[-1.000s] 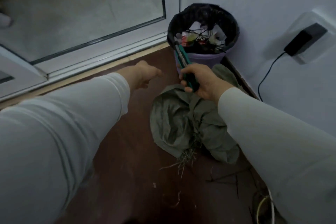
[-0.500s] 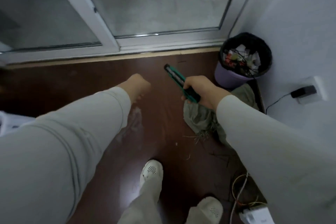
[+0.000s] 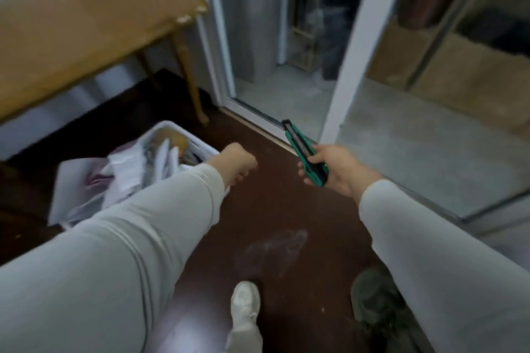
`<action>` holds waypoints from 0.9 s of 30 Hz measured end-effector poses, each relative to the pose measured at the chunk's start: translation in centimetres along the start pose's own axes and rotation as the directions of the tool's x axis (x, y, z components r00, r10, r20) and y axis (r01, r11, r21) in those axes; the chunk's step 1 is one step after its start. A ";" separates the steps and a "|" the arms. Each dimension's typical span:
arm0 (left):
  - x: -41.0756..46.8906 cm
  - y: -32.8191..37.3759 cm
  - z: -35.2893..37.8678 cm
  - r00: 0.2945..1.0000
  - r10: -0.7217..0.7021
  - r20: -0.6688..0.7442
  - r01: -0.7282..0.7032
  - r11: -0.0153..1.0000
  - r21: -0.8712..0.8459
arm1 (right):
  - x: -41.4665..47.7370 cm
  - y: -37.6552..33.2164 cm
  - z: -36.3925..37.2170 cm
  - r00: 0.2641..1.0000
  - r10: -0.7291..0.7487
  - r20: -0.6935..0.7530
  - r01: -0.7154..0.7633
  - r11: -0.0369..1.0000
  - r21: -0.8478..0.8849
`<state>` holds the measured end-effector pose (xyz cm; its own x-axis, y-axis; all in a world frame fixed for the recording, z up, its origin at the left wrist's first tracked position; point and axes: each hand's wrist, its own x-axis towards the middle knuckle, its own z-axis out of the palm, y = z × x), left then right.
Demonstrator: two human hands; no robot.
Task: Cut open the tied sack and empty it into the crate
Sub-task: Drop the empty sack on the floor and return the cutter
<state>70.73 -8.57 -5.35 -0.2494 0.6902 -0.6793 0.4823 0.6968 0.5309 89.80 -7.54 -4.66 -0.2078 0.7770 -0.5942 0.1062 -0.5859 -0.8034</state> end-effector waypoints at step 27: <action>-8.8 -27.1 -55.3 0.807 -0.321 -0.495 -0.019 0.825 -0.564 | 2.4 -17.0 61.5 0.936 -0.006 0.353 0.055 0.990 -0.127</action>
<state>13.45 -22.69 14.21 -0.7720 0.4305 -0.4677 -0.0713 0.6725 0.7367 27.67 -9.84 10.01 -0.5384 0.6494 -0.5370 0.2177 -0.5084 -0.8332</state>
